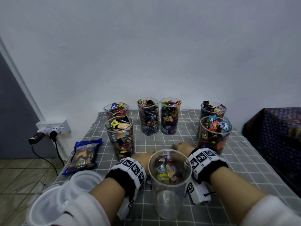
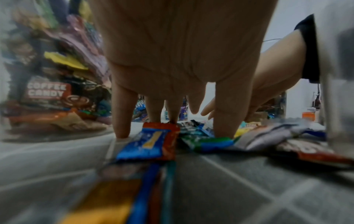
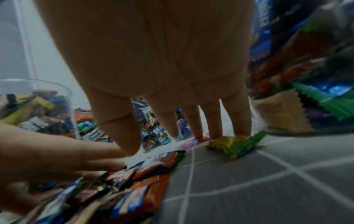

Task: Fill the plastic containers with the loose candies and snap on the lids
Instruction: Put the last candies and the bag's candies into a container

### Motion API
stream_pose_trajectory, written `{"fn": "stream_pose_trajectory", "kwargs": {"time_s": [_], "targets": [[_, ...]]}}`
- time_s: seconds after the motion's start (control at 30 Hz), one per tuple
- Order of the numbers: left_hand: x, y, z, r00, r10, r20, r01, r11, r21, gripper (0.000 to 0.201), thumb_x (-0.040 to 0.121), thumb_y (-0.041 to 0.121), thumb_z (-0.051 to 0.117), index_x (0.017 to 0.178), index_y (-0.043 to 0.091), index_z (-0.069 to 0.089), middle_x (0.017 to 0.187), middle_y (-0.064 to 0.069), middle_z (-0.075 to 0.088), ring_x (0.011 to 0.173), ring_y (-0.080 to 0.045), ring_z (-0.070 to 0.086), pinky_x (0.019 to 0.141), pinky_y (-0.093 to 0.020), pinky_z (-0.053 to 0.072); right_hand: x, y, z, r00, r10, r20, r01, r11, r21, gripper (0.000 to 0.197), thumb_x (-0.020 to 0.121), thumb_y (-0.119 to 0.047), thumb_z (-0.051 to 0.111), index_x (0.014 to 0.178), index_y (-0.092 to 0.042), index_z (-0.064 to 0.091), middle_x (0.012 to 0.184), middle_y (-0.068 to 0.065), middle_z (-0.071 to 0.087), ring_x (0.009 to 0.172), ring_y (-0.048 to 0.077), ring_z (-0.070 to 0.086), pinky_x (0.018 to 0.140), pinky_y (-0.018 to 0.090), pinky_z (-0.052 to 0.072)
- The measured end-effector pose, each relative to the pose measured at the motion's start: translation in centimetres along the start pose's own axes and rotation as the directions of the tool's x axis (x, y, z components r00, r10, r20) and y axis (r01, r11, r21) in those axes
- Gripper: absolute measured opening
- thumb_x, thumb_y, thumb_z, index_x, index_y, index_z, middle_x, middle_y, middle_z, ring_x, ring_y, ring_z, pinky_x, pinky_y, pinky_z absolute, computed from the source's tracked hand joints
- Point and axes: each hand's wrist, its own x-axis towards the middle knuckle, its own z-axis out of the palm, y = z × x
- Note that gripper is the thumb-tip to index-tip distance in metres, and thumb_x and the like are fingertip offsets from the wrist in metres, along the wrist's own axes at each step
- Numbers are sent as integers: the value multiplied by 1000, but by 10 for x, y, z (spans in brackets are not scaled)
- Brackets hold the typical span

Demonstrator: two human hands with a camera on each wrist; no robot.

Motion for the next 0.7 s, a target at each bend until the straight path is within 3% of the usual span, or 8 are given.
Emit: {"fn": "stream_pose_trajectory", "kwargs": {"time_s": [0.07,0.17,0.23,0.3,0.33,0.47,0.6,0.7], "targets": [[4,-2,5,1000,25,16,-26,999,46,61,84,40,58,140,28,37,137,3,48,121,-19,49,101,-32,42,-3,0,4,999,-28,30,28,1000,-9,52,90,-41,54,137,-21,41,142,14,36,128,33,40,105,40,36],[7,-3,9,999,33,42,-37,996,81,63,74,51,55,133,34,43,135,4,51,116,-19,53,98,-35,45,-10,1,7,994,-85,66,82,995,52,54,93,-31,55,142,-19,38,147,12,32,133,28,35,107,34,30],[16,-10,16,998,59,26,-61,994,87,71,63,62,39,128,35,44,133,3,53,117,-20,53,97,-38,46,-19,2,5,984,-135,114,130,990,50,63,82,-37,65,137,-17,42,138,9,40,127,26,41,105,34,37],[11,-9,11,999,26,44,-32,991,132,64,67,55,37,126,33,49,131,0,55,118,-24,54,96,-40,47,-26,1,3,982,-145,122,147,989,-9,75,63,-51,70,129,-22,51,130,5,45,116,25,49,98,35,45],[10,-11,9,999,16,51,-24,989,146,55,73,48,42,124,31,52,129,-2,57,116,-26,56,95,-41,48,-28,2,4,981,-163,105,169,984,-49,70,62,-52,69,125,-27,54,128,5,45,111,26,51,95,35,47],[-14,1,-2,1000,-9,-10,10,987,158,32,87,26,52,117,22,61,116,-6,64,105,-28,61,90,-39,52,-39,2,11,974,-223,43,226,968,-107,46,75,-42,66,119,-31,58,119,6,48,103,27,57,93,37,50],[-21,1,-2,998,-37,-51,45,987,156,27,90,19,49,113,21,63,110,-7,66,99,-28,62,85,-38,53,-47,3,11,970,-245,-8,240,958,-159,30,85,-36,61,112,-22,62,112,9,55,98,28,60,88,33,51],[-25,2,-3,996,-13,-90,29,984,176,25,92,17,48,111,19,64,108,-9,66,99,-28,62,82,-34,53,-50,5,11,970,-242,-20,235,956,-173,29,90,-33,56,114,-17,62,115,12,55,103,30,58,86,30,47]]}}
